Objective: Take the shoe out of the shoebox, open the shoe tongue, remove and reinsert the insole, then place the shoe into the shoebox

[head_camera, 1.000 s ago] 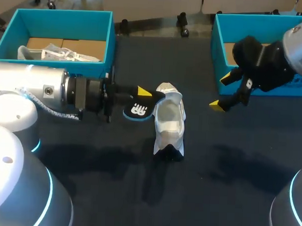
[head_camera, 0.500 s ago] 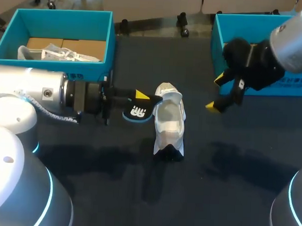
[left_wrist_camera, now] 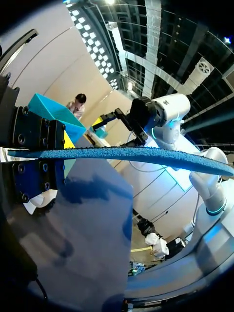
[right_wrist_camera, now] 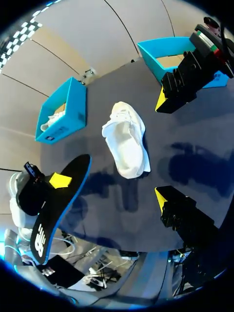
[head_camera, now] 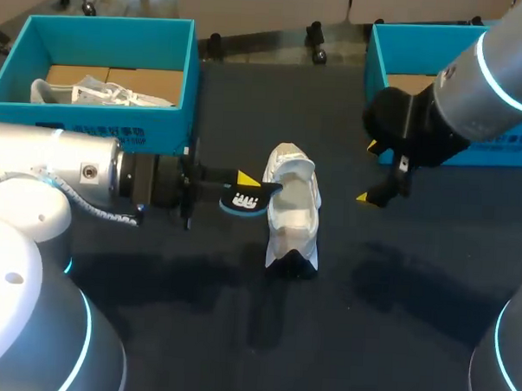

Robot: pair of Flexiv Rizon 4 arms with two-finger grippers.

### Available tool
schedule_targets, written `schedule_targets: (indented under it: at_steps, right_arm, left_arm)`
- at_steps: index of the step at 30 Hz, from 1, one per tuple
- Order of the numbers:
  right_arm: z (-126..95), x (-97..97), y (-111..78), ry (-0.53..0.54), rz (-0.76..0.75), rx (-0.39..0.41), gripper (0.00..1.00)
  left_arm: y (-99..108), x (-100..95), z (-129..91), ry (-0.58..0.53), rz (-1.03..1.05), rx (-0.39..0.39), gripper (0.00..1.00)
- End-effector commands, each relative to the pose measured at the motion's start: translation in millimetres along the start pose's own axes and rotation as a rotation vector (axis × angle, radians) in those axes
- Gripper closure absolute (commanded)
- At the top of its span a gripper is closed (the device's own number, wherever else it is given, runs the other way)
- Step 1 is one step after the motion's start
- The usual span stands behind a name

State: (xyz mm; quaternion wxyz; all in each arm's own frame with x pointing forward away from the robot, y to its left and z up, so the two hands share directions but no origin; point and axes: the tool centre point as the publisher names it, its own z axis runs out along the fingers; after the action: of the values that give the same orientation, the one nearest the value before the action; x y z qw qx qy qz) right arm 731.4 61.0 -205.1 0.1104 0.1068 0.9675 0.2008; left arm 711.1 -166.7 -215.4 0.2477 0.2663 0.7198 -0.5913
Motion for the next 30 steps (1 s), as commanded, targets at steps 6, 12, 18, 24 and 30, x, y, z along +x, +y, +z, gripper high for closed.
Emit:
schedule_targets:
  at_steps: [6, 12, 18, 24, 30]
  right_arm:
    - [35, -3.5, -5.0, 0.005, -0.033, 0.003, 0.0]
    - [44, -4.9, -10.9, 0.044, 0.03, 0.07, 0.0]
    - [44, -4.9, -10.9, 0.044, 0.03, 0.07, 0.0]
    - [44, -4.9, -10.9, 0.044, 0.03, 0.07, 0.0]
    - [44, -4.9, -10.9, 0.044, 0.03, 0.07, 0.0]
  left_arm:
    - [5, 14.1, 15, -0.029, -0.016, 0.006, 1.0]
    - [6, 15.7, 18, -0.03, -0.022, 0.002, 1.0]
    - [6, 15.7, 18, -0.03, -0.022, 0.002, 1.0]
    - [6, 15.7, 18, -0.03, -0.022, 0.002, 1.0]
    - [6, 15.7, 18, -0.03, -0.022, 0.002, 1.0]
